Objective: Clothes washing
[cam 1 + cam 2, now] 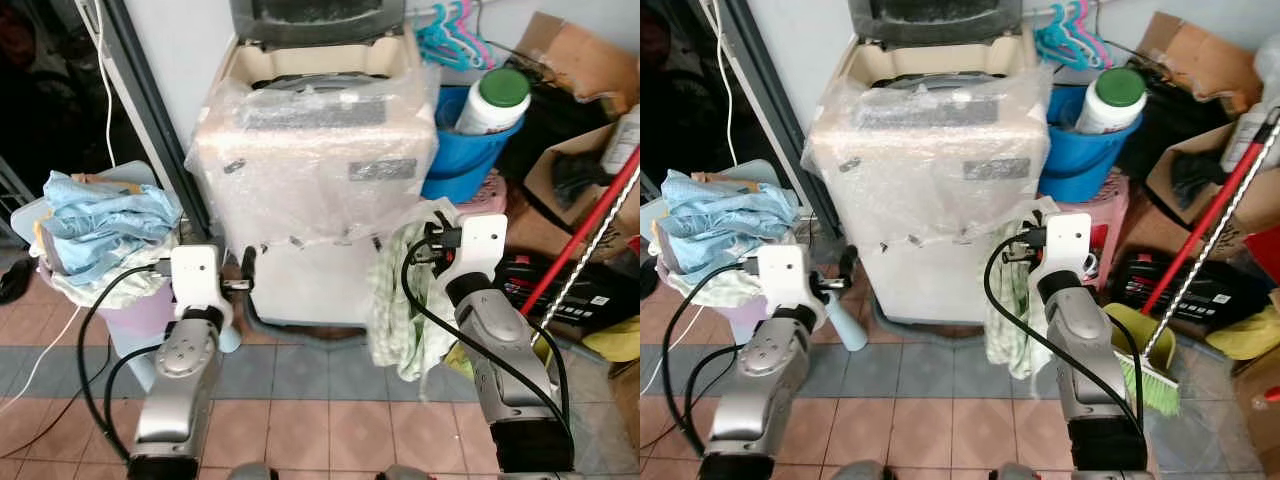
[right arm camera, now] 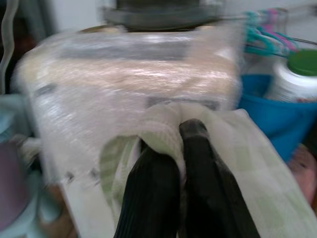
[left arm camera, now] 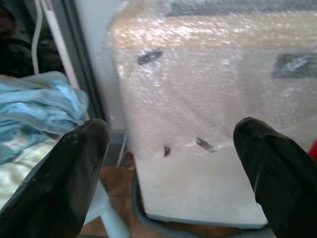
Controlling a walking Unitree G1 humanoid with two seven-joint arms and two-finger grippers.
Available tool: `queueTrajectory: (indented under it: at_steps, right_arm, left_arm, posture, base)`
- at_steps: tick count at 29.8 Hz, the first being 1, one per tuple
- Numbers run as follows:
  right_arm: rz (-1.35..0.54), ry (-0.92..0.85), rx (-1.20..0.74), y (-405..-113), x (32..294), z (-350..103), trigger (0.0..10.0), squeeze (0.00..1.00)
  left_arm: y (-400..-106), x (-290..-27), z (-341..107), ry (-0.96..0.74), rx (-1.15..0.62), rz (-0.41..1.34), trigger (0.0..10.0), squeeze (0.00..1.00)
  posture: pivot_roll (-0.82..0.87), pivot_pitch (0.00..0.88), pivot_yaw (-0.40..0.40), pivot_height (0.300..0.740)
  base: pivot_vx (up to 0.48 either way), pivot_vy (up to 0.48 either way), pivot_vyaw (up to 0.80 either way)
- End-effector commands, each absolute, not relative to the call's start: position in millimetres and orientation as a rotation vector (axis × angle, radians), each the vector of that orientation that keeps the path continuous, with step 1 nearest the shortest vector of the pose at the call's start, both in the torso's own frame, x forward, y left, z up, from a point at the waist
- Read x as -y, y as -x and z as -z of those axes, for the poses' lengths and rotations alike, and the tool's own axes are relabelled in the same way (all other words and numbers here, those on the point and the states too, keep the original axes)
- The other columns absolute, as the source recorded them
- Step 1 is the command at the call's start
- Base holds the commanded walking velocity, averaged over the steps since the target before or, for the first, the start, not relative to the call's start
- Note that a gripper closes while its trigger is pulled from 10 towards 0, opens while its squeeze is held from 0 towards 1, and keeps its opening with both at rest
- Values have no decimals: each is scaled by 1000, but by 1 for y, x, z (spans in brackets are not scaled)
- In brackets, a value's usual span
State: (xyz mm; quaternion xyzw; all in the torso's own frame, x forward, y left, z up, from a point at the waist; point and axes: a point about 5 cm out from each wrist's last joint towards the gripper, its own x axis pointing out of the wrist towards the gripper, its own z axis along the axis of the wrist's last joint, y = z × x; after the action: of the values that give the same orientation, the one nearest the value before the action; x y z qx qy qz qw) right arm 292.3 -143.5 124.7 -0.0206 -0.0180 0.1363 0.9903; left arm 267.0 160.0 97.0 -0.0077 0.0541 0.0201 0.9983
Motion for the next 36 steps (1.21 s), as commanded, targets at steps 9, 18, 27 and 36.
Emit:
queueTrajectory:
  at_steps: [9, 18, 27, 36]
  right_arm:
    - [-428, 88, 144, -300, 117, -148, 10000, 0]
    - [-416, 99, 187, -305, 122, -160, 10000, 0]
    - [-433, 102, 211, -309, 122, -165, 10000, 0]
    - [-507, 235, 315, -317, 120, -193, 10000, 0]
  left_arm:
    - [-268, -170, -100, 19, -87, -71, 10000, 0]
    - [-270, -167, -99, 37, -83, -49, 10000, 0]
    - [-270, -164, -97, 53, -89, -44, 10000, 0]
    - [-271, -162, -98, 57, -86, -33, 10000, 0]
  posture:
    - [-46, 0, 62, 740]
    - [-54, 0, 70, 740]
    - [-53, 0, 63, 740]
    - [-57, 0, 60, 740]
  base:
    - [335, 0, 0]
    - [452, 0, 0]
    - [442, 0, 412]
    - [442, 0, 0]
